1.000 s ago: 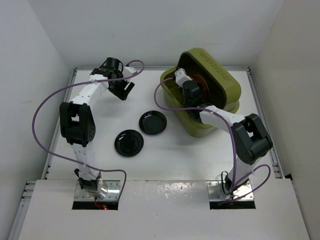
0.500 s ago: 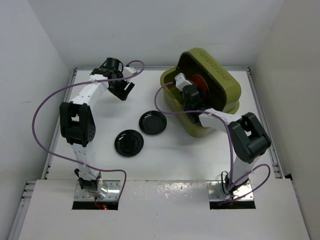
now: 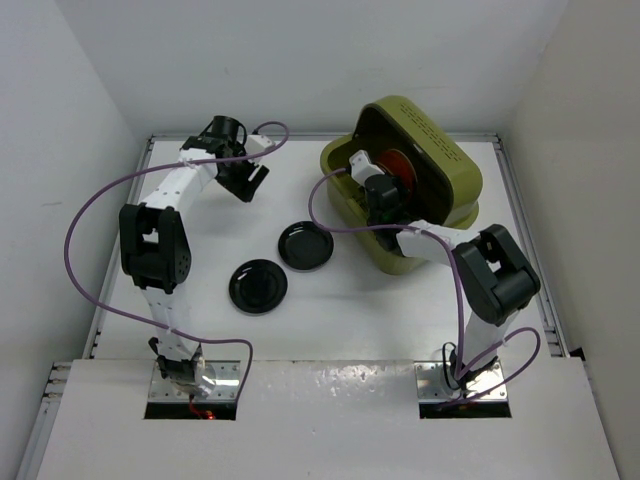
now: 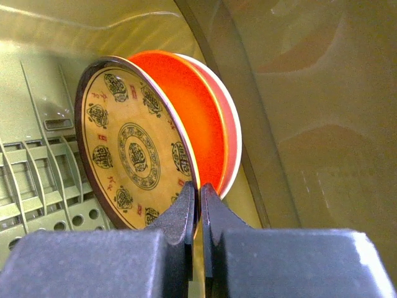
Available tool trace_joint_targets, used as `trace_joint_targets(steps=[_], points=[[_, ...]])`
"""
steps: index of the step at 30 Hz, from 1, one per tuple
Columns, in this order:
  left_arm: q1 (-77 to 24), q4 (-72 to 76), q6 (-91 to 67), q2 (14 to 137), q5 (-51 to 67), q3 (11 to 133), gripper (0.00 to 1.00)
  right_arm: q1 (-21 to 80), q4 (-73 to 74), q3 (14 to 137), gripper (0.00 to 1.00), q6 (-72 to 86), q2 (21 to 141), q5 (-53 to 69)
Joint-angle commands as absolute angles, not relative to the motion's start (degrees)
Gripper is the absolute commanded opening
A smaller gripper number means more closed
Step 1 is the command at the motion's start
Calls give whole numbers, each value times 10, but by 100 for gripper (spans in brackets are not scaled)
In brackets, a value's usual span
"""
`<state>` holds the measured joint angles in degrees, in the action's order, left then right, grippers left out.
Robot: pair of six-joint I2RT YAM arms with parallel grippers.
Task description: Load the plates into the dish rack
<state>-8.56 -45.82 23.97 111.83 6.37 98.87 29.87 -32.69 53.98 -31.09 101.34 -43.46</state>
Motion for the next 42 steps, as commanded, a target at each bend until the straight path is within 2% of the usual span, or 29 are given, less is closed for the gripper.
trace_joint_targets(steps=[1, 20, 23, 24, 27, 33, 36, 38, 42], points=[[-85, -459, 247, 1112, 68, 1007, 73, 301, -363, 545, 0, -302, 1013, -441], [-85, -459, 247, 1112, 68, 997, 73, 296, -319, 566, 1, -268, 1051, -450], [-85, -459, 247, 1112, 68, 997, 73, 297, -313, 557, 6, -272, 1044, -460], [-85, -459, 247, 1112, 68, 997, 73, 297, -311, 556, 12, -268, 1042, -461], [-85, -459, 247, 1112, 68, 997, 73, 296, -302, 553, 22, -264, 1035, -465], [-85, -459, 247, 1112, 68, 997, 73, 294, -303, 558, 30, -266, 1034, -465], [-85, -459, 247, 1112, 68, 997, 73, 293, -302, 561, 40, -267, 1035, -468], [-85, -459, 247, 1112, 68, 997, 73, 293, -301, 564, 44, -271, 1034, -470], [-85, -459, 247, 1112, 68, 997, 73, 294, -301, 570, 47, -272, 1028, -470]])
